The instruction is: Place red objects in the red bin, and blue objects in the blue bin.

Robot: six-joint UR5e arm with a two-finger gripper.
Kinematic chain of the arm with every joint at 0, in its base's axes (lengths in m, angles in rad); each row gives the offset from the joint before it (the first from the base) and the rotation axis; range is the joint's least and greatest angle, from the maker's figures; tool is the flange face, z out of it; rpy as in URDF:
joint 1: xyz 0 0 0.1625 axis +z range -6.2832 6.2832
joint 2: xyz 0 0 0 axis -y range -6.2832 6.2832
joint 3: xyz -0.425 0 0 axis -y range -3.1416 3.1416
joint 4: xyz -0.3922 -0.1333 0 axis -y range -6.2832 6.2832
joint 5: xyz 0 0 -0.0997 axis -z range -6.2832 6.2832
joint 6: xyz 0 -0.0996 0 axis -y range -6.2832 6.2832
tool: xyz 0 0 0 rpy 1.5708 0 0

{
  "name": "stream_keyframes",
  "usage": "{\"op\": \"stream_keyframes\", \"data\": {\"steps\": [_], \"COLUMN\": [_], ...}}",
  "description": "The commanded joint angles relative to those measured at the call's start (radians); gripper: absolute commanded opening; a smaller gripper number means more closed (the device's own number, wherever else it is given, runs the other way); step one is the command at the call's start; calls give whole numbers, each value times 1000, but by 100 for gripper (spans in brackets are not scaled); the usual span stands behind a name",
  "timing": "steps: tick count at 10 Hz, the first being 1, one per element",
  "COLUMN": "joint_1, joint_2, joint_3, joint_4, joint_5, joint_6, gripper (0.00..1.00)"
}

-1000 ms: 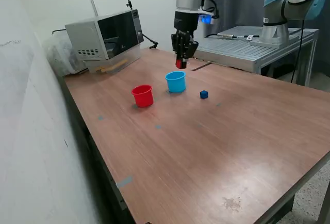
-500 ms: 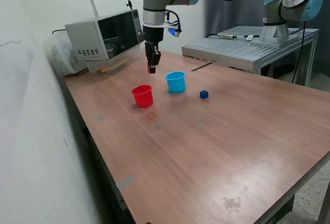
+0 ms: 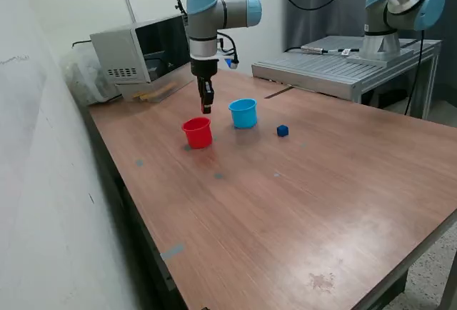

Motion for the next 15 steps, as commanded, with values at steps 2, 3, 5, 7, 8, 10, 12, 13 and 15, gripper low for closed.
{"op": "stream_keyframes", "data": {"steps": [2,3,5,7,8,10,12,13,15], "joint_1": [-8,-8,-8,-13,-16,-19,-21,-24,-25], "joint_2": [44,50,70,73,84,85,87,91,91], "joint_3": [-59,-69,-97,-109,-114,-113,-106,-103,-90], "joint_4": [0,-1,-3,-4,-4,-4,-4,-4,0], "joint_5": [1,1,1,1,0,-2,-5,-5,-8], "joint_6": [-2,-2,-2,-6,-6,-6,-6,-6,-21], "gripper": [0,0,0,0,0,100,100,100,100]}}
